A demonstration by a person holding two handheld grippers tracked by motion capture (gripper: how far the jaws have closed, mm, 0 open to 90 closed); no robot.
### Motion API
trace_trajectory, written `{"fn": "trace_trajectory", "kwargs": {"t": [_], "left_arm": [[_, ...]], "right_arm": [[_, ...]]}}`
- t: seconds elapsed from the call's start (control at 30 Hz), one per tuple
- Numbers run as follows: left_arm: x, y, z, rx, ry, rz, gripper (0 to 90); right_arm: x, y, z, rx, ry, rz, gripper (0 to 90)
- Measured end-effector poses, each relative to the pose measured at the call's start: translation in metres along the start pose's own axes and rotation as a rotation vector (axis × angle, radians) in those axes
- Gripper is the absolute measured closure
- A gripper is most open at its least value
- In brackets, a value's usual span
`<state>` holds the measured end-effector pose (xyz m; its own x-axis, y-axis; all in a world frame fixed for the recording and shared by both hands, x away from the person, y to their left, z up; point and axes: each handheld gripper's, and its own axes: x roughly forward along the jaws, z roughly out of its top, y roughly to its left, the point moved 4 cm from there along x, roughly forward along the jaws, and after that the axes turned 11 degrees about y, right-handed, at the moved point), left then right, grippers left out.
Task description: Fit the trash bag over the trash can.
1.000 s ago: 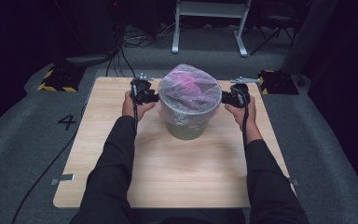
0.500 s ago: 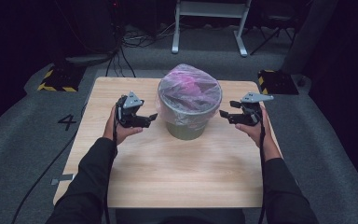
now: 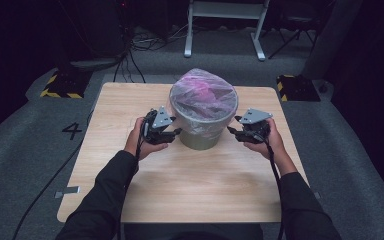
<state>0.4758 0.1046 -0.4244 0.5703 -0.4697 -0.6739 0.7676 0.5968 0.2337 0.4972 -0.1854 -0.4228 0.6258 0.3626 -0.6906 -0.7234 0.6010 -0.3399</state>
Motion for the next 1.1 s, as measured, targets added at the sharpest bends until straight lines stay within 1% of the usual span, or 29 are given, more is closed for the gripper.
{"fn": "trace_trajectory", "kwargs": {"t": [0.03, 0.07, 0.1, 0.13, 0.17, 0.2, 0.23, 0.27, 0.33, 0.4, 0.43, 0.47, 0.53, 0.57, 0.67, 0.7, 0.77, 0.8, 0.83, 0.87, 0.9, 0.97, 1.0, 1.03, 1.07, 1.1], "left_arm": [[0.002, 0.000, 0.000, 0.010, 0.018, 0.016, 65.9], [0.004, 0.000, 0.000, 0.019, 0.021, 0.011, 75.1], [0.006, 0.000, 0.000, 0.022, 0.024, 0.003, 75.1], [0.008, 0.001, -0.001, 0.020, 0.033, -0.001, 79.4], [0.010, 0.001, -0.002, 0.021, 0.038, -0.004, 83.0], [0.011, 0.002, -0.002, 0.018, 0.035, -0.011, 86.5], [0.011, 0.003, -0.003, 0.009, 0.029, -0.010, 89.8], [0.011, 0.004, -0.003, 0.009, 0.024, -0.011, 90.0], [0.010, 0.003, -0.003, 0.015, 0.011, -0.027, 90.0], [0.012, 0.002, -0.003, 0.033, 0.021, -0.031, 90.0], [0.013, 0.001, -0.004, 0.032, 0.020, -0.033, 90.0], [0.015, 0.001, -0.005, 0.032, 0.029, -0.040, 90.0], [0.018, 0.000, -0.009, 0.029, 0.042, -0.052, 90.0], [0.020, 0.000, -0.011, 0.027, 0.056, -0.053, 90.0], [0.027, 0.002, -0.019, 0.005, 0.093, -0.047, 90.0], [0.028, 0.003, -0.020, -0.004, 0.089, -0.042, 90.0], [0.029, 0.005, -0.023, -0.008, 0.095, -0.054, 90.0], [0.030, 0.005, -0.024, -0.012, 0.094, -0.053, 90.0], [0.030, 0.006, -0.025, -0.006, 0.109, -0.057, 90.0], [0.031, 0.006, -0.027, -0.010, 0.115, -0.060, 90.0], [0.033, 0.008, -0.029, -0.011, 0.129, -0.053, 90.0], [0.035, 0.010, -0.033, -0.037, 0.140, -0.067, 90.0], [0.035, 0.012, -0.035, -0.045, 0.135, -0.071, 90.0], [0.035, 0.014, -0.037, -0.054, 0.134, -0.071, 90.0], [0.033, 0.016, -0.039, -0.061, 0.127, -0.072, 90.0], [0.032, 0.017, -0.040, -0.067, 0.128, -0.069, 88.3]], "right_arm": [[0.002, -0.002, 0.000, 0.004, 0.004, -0.021, 52.6], [0.004, -0.004, 0.001, 0.021, -0.019, -0.046, 60.5], [0.004, -0.004, 0.001, 0.021, -0.019, -0.046, 60.5], [0.006, -0.005, 0.002, 0.020, -0.021, -0.053, 65.1], [0.007, -0.005, 0.002, 0.014, -0.018, -0.071, 70.2], [0.009, -0.005, 0.002, 0.005, -0.015, -0.077, 75.3], [0.010, -0.005, 0.002, 0.000, -0.014, -0.073, 80.0], [0.011, -0.004, 0.002, -0.005, -0.014, -0.066, 83.0], [0.010, -0.003, 0.001, -0.010, -0.018, -0.052, 89.0], [0.009, -0.002, -0.001, -0.014, -0.024, -0.037, 90.0], [0.009, -0.002, -0.003, -0.012, -0.028, -0.024, 90.0], [0.009, -0.001, -0.005, -0.011, -0.029, -0.010, 90.0], [0.010, 0.000, -0.009, -0.008, -0.012, -0.002, 90.0], [0.012, 0.001, -0.012, -0.008, -0.003, 0.003, 90.0], [0.016, 0.001, -0.020, 0.001, 0.021, 0.029, 90.0], [0.018, 0.000, -0.022, 0.009, 0.023, 0.040, 90.0], [0.020, -0.002, -0.026, 0.024, 0.032, 0.052, 90.0], [0.021, -0.003, -0.027, 0.036, 0.031, 0.062, 90.0], [0.021, -0.005, -0.029, 0.051, 0.026, 0.075, 90.0], [0.022, -0.006, -0.030, 0.061, 0.026, 0.084, 90.0], [0.024, -0.007, -0.032, 0.069, 0.031, 0.088, 90.0], [0.030, -0.007, -0.035, 0.090, 0.045, 0.119, 90.0], [0.032, -0.007, -0.037, 0.085, 0.065, 0.118, 90.0], [0.036, -0.008, -0.039, 0.075, 0.090, 0.104, 90.0], [0.038, -0.008, -0.041, 0.086, 0.100, 0.105, 90.0], [0.039, -0.009, -0.043, 0.094, 0.099, 0.111, 90.0]]}}
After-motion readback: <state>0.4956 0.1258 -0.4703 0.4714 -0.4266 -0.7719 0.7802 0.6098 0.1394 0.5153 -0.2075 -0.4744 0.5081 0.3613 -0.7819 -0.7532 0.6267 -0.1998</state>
